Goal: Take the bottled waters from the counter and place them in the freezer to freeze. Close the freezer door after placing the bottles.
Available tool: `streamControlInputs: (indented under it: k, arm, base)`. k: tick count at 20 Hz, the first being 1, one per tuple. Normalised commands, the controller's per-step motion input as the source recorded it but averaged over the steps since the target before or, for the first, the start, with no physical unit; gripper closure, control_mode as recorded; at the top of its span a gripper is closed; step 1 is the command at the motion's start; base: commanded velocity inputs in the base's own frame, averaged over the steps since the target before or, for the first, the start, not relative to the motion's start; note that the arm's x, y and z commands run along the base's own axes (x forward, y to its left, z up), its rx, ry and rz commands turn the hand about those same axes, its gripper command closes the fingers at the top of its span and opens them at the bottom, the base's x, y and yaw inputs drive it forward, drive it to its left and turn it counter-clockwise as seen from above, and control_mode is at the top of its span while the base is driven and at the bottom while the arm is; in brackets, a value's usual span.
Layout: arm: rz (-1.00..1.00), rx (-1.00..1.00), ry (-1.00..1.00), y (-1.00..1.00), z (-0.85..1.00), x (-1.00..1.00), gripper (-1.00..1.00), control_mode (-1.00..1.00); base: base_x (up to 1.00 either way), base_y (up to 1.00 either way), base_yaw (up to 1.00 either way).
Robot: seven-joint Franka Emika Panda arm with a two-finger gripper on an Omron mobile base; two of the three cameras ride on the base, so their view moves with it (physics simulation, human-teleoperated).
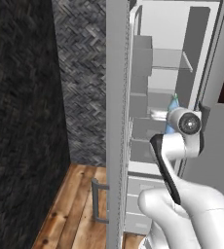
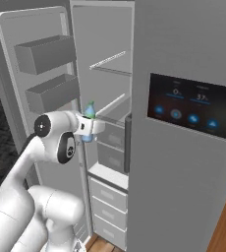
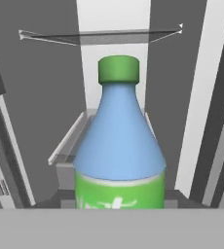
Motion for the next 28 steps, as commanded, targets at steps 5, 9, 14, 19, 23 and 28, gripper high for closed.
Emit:
streamControlInputs:
  k: [5,9,14,19,23,28]
  arm:
    - [0.02,0.00,-0.02,-0.27,-0.02,0.52,1.00,-1.00]
    - [0.09,0.00,-0.01,-0.11,0.00,0.52,1.00,-1.00]
    - [0.06,0.00,0.00,0.00,0.00,0.52,1.00,-1.00]
    - [0.00,0.00,0.00,-0.20,0.00,0.47,1.00,-1.00]
    - [0.00,0.00,-0.03,-0.13,0.00,0.56,1.00,-1.00]
    - [0.02,0.00,-0.10,-0.05,-0.03,0.60,1.00,-1.00]
  base:
    - [0.00,0.00,0.00]
    - [0.00,0.00,0.00]
    - [0.00,0.00,0.00]
    - [0.00,0.00,0.00]
    - [0.00,0.00,0.00]
    - [0.00,0.00,0.00]
